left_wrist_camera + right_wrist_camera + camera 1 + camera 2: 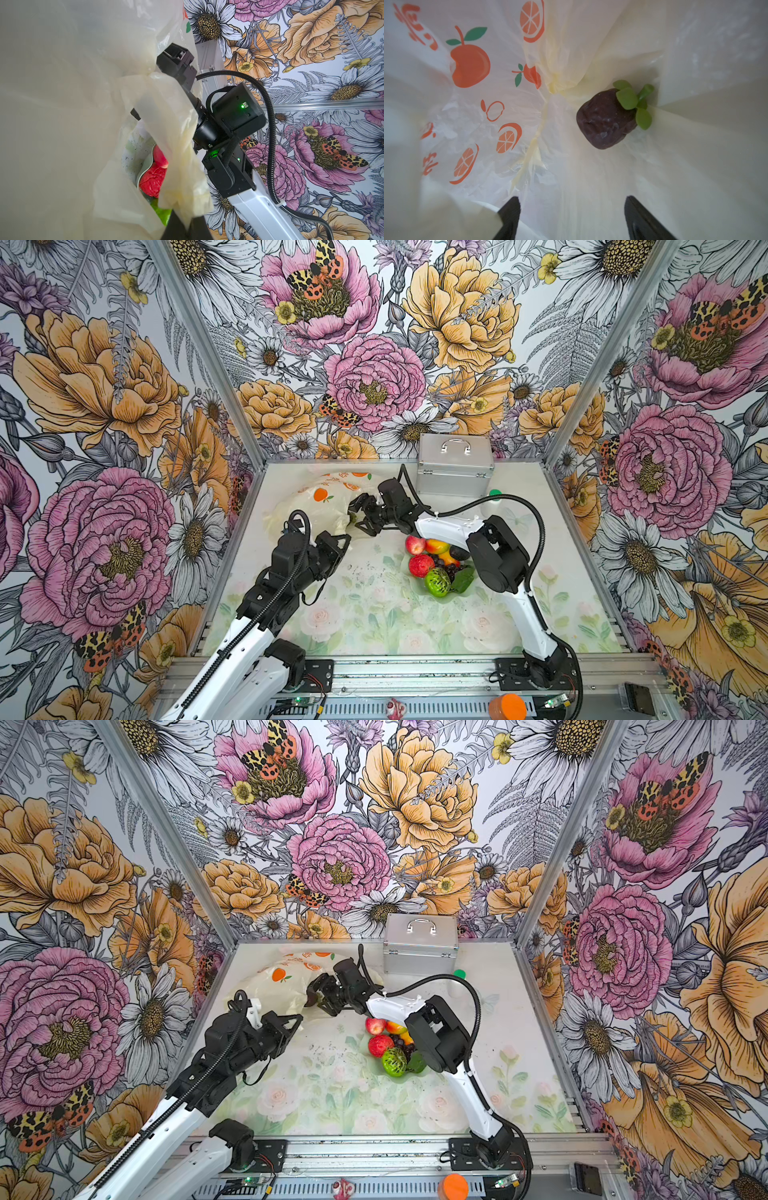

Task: Place the fruits into the plastic bag
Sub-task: 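Open the right gripper inside the bag and withdraw it upward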

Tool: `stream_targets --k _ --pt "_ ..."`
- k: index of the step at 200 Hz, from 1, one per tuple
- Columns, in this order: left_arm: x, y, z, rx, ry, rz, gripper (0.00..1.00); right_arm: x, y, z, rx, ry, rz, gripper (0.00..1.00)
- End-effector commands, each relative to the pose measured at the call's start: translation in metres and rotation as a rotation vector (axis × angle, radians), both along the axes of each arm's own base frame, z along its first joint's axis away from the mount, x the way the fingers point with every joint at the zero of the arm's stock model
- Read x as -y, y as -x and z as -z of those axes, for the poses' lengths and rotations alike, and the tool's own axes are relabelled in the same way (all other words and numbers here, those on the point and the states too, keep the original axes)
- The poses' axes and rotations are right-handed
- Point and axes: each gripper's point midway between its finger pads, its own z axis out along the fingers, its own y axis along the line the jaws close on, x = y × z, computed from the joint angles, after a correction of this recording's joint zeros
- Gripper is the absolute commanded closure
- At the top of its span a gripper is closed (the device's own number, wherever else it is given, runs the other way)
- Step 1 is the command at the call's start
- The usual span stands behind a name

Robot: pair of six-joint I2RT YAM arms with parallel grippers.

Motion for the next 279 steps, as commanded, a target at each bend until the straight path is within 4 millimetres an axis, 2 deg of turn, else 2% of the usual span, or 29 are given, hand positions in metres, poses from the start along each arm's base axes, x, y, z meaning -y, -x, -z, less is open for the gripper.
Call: stream_targets --k 1,20,38,84,125,153,192,199,204,219,239,279 --pt "-0.001 0.005 0.006 -0.016 0.01 0.016 1.0 0.012 -0.003 -0.032 0.094 0.03 -0.016 0.19" --pt "-0.003 0.007 0.008 -0.02 0.009 0.021 1.0 0.019 -0.001 -0.042 0.13 0.032 -0.028 0.19" --pt "-0.004 0.008 0.01 -0.025 0.008 0.024 1.0 0.02 0.002 -0.061 0.184 0.004 -0.052 0.19" --pt "0.0 0.011 0.019 -0.048 0.011 0.053 1.0 0.009 0.008 -0.124 0.328 -0.175 -0.12 0.19" --pt "-0.002 0.011 0.013 -0.034 0.019 0.053 1.0 0.024 0.022 -0.152 0.374 -0.176 -0.151 0.19" --pt "-0.003 0.01 0.01 -0.023 0.02 0.048 1.0 0.05 0.045 -0.17 0.416 -0.067 -0.214 0.19" --pt "-0.006 0.009 0.007 -0.013 0.027 0.039 1.0 0.101 0.075 -0.204 0.458 -0.039 -0.212 0.17" --pt "-0.007 0.008 0.006 -0.012 0.029 0.038 1.0 0.11 0.08 -0.21 0.463 -0.036 -0.211 0.14" --pt "-0.008 0.008 0.005 -0.011 0.031 0.037 1.0 0.117 0.083 -0.213 0.468 -0.025 -0.212 0.02" --pt "-0.008 0.008 0.003 -0.006 0.035 0.042 1.0 0.139 0.093 -0.22 0.488 0.058 -0.221 0.01" --pt "-0.008 0.008 -0.002 0.005 0.031 0.047 1.0 0.169 0.105 -0.218 0.517 0.228 -0.24 0.0" --pt "-0.009 0.01 -0.007 0.035 0.023 0.057 1.0 0.225 0.127 -0.182 0.424 0.568 -0.307 0.01"
